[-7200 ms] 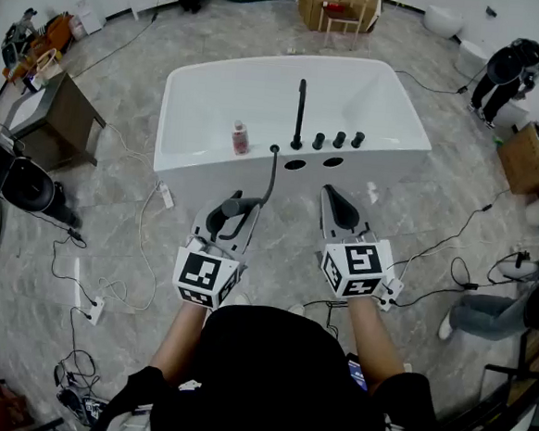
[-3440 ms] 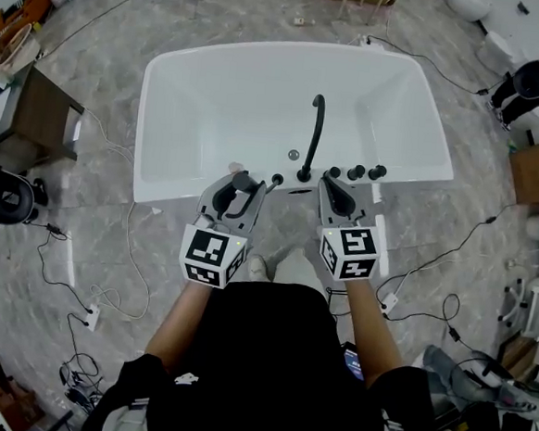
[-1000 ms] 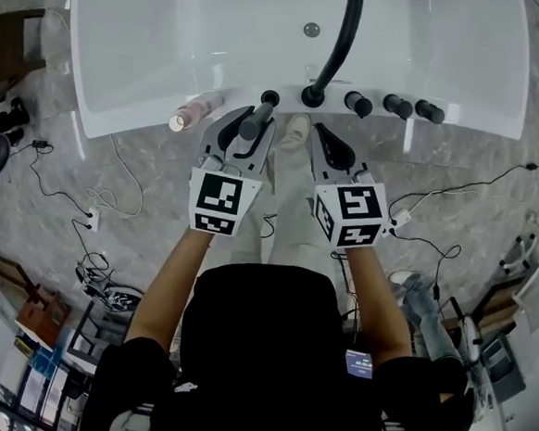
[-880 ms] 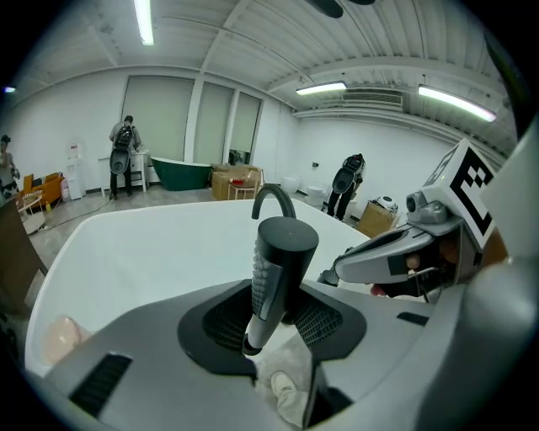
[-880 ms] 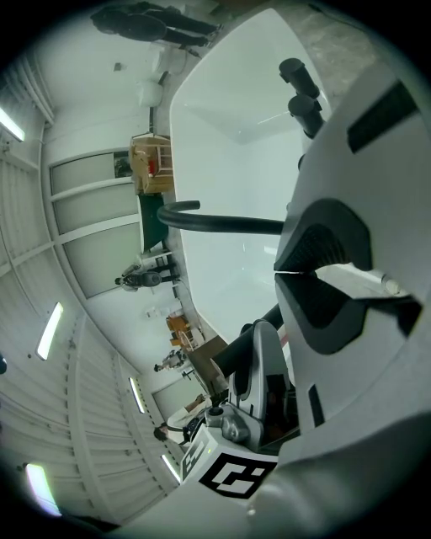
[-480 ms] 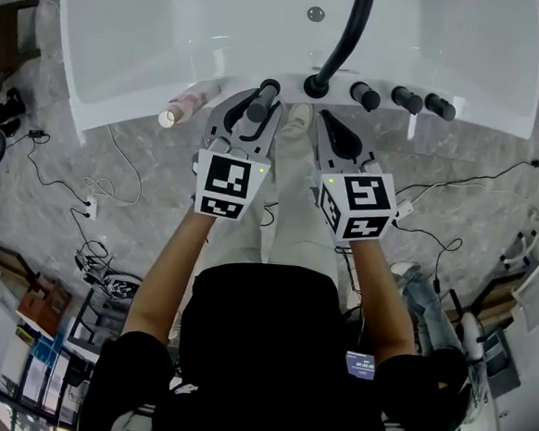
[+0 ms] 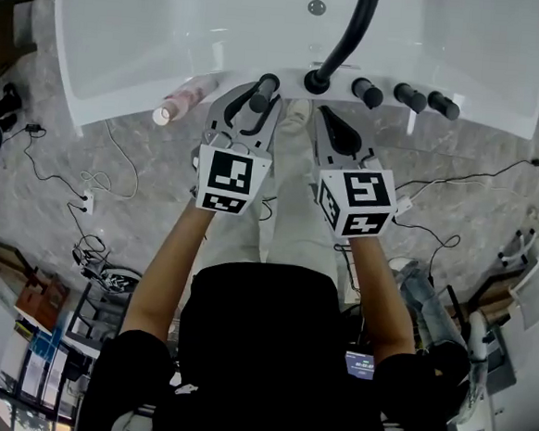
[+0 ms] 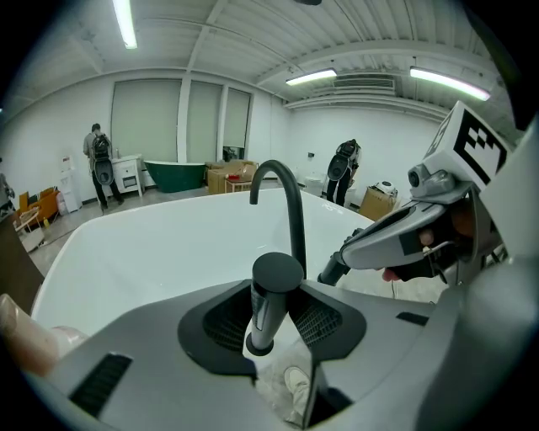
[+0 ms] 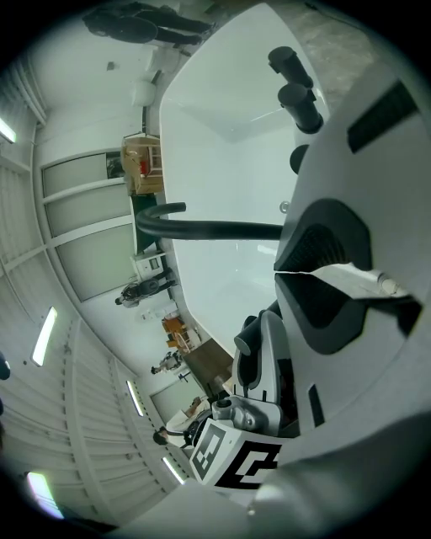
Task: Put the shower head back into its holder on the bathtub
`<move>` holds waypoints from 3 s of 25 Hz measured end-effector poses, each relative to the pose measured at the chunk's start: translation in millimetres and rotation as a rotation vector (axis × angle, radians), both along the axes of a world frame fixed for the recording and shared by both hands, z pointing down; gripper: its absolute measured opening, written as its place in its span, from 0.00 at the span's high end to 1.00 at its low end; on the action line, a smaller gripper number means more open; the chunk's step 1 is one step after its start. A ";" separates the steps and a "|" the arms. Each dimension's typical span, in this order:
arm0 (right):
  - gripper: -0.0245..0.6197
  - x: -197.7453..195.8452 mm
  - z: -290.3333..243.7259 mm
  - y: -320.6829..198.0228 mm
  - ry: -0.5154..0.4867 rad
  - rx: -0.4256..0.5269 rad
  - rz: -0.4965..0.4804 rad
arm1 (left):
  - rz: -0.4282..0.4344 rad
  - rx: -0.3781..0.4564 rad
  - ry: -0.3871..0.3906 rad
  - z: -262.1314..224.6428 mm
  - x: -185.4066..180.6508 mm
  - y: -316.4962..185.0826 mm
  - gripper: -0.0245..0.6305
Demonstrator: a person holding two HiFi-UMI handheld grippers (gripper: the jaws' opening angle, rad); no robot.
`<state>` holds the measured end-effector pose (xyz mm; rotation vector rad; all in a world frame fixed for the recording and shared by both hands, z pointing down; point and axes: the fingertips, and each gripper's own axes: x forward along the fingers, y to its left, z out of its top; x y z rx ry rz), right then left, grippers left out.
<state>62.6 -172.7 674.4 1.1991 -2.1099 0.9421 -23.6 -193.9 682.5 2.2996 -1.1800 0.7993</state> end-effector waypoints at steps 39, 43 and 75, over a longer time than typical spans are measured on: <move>0.92 -14.6 -104.8 16.2 0.058 0.167 -0.027 | 0.010 0.006 0.125 -106.2 -16.4 33.7 0.79; 0.92 -23.5 -127.5 33.1 0.063 0.195 -0.031 | 0.006 0.068 0.141 -138.4 -21.5 43.7 0.85; 0.93 -61.5 -361.9 135.5 0.098 0.640 0.036 | 0.058 0.449 0.230 -374.6 -94.3 158.6 0.94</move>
